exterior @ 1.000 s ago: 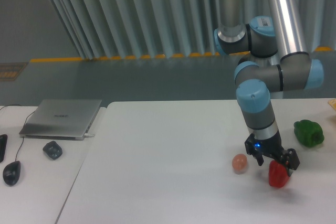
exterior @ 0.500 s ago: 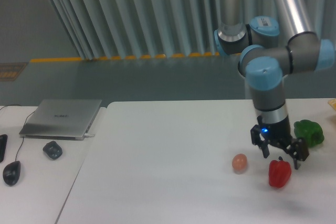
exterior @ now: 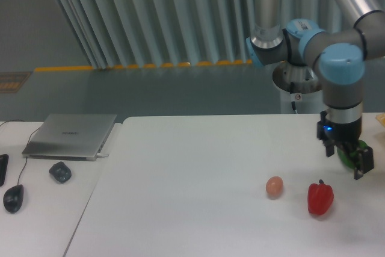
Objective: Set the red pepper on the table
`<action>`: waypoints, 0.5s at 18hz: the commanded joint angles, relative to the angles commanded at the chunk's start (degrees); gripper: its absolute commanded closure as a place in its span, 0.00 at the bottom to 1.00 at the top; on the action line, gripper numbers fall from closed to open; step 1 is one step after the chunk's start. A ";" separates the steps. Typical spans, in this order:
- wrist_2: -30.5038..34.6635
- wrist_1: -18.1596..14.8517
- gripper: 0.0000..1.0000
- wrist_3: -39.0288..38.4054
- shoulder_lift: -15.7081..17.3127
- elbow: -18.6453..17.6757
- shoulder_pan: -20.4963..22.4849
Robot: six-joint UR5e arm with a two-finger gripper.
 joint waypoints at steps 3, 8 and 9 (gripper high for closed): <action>0.00 -0.88 0.00 6.16 -0.09 0.09 1.15; 0.09 -0.79 0.00 11.18 -0.35 0.70 2.11; 0.00 -0.79 0.00 11.53 -0.35 0.62 2.29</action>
